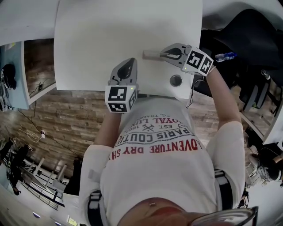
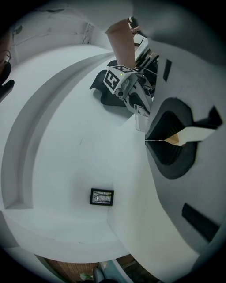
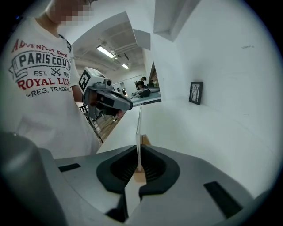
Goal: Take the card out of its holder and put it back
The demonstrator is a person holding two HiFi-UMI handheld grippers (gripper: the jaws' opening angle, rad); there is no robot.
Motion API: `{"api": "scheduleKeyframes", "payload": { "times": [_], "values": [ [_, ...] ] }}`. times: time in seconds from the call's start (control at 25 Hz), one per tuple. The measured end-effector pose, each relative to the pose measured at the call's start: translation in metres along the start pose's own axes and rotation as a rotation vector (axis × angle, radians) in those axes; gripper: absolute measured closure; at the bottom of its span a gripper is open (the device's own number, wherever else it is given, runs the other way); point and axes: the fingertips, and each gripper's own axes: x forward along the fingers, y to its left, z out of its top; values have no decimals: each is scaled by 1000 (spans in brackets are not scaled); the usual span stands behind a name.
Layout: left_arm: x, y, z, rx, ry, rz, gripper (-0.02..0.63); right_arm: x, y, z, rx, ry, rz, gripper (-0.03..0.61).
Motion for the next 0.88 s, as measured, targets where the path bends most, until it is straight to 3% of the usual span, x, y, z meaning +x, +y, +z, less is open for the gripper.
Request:
{"api": "scheduleKeyframes", "payload": {
  "times": [0.32, 0.72, 0.88],
  "values": [
    [1, -1, 7, 15, -15, 10, 589, -8, -1, 11, -37, -3, 28, 543],
    [-5, -2, 18, 25, -52, -4, 589, -27, 1, 43, -71, -63, -39, 543],
    [-10, -3, 27, 34, -77, -11, 589, -42, -1, 60, -57, -115, -106, 543]
  ]
}}
